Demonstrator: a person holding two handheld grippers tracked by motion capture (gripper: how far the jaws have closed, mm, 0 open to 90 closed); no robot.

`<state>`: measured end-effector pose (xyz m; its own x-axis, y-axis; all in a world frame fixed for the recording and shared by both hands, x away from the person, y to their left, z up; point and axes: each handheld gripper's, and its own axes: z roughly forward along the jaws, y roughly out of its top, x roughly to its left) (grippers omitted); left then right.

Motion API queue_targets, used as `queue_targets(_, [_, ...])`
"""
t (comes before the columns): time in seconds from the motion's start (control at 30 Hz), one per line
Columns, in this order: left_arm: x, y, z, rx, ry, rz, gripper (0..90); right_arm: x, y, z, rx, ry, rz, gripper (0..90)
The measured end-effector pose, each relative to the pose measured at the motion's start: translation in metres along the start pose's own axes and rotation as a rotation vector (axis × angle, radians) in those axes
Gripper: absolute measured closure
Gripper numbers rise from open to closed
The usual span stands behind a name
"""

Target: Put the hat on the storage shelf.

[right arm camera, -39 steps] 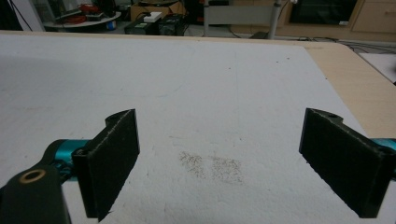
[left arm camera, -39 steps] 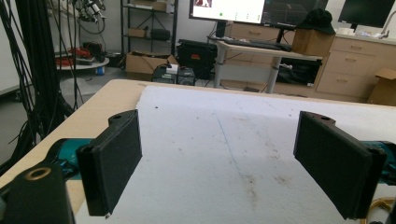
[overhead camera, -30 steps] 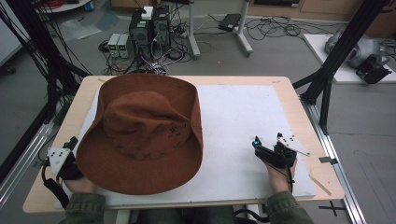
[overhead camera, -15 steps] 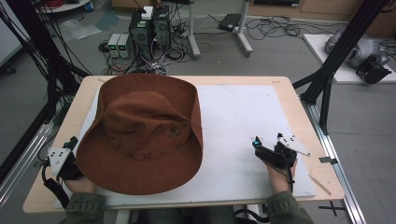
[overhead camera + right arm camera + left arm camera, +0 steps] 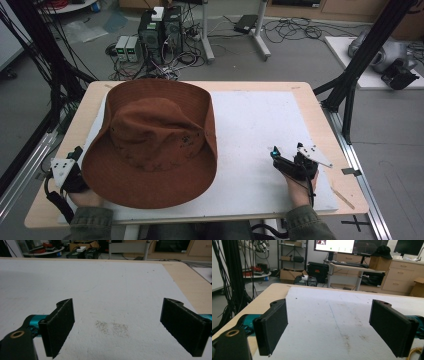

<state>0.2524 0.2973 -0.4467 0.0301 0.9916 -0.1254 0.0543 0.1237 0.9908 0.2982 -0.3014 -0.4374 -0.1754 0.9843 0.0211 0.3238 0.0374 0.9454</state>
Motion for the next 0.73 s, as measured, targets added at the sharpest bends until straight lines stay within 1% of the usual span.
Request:
queue_targets(0.27, [0.0001, 0.0000, 0.0001, -0.001, 0.001, 0.000, 15.5, 0.0007, -0.0003, 0.0000, 0.000, 0.003, 0.003, 11.6])
queue_targets(0.3, [0.0001, -0.0001, 0.0002, -0.002, 0.001, 0.000, 15.5, 0.0014, -0.0004, -0.0005, 0.008, 0.004, 0.010, 11.6])
queue_targets(0.43, [0.0003, 0.0000, 0.0002, -0.002, 0.001, 0.001, 15.5, 0.0009, -0.0006, 0.0006, 0.003, 0.004, 0.005, 11.6])
queue_targets(0.73, [0.0007, 0.0000, 0.0003, -0.002, 0.002, 0.002, 15.5, 0.0008, -0.0006, 0.0009, 0.003, 0.006, 0.012, 11.6])
